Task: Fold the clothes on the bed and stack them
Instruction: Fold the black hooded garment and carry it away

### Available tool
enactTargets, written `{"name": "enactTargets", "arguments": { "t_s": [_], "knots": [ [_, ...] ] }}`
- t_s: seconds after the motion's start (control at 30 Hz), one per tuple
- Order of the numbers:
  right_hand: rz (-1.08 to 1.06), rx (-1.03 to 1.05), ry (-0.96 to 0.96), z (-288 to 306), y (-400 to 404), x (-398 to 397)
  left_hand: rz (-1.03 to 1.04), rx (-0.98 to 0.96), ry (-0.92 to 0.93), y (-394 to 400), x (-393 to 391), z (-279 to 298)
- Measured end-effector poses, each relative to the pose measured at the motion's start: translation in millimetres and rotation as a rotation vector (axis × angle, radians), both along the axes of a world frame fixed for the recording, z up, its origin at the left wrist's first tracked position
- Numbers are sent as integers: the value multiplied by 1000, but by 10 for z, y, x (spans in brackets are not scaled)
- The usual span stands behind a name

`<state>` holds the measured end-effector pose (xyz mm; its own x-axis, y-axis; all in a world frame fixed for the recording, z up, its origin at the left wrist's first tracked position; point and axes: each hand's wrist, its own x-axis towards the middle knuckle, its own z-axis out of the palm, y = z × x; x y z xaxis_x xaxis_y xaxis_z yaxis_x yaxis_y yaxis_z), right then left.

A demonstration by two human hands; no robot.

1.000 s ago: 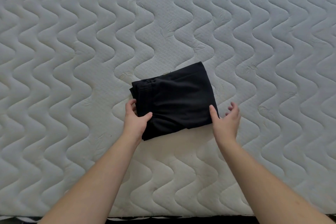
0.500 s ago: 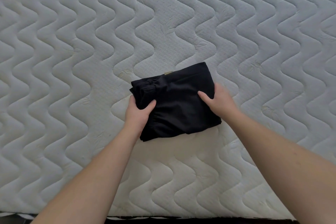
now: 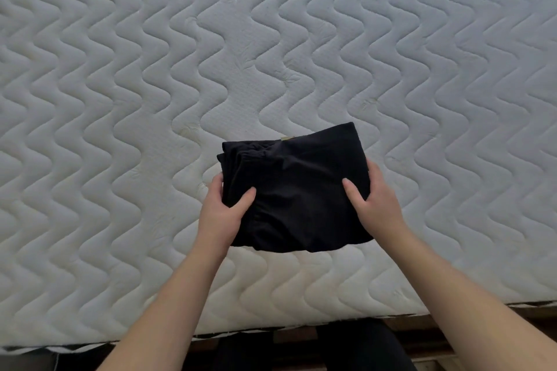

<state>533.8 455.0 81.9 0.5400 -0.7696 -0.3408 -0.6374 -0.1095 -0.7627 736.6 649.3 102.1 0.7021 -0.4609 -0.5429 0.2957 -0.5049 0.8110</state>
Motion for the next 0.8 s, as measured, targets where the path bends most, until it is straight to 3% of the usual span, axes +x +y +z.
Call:
{"name": "enactTargets", "arguments": {
  "t_s": [0.1,0.23,0.43,0.8],
  "knots": [
    [-21,-34,-11,493,76,-373,20,-59,127,19,-301,447],
    [-35,-93,-30,1055,257,-683,-25,-58,164,70,-609,986],
    [-117,-96,-70,1632,688,-803,-233,-24,-38,154,-731,1600],
    [-564,-206,-161,2483,1805,-1403,-825,-157,-291,187,-725,2453]
  ]
}}
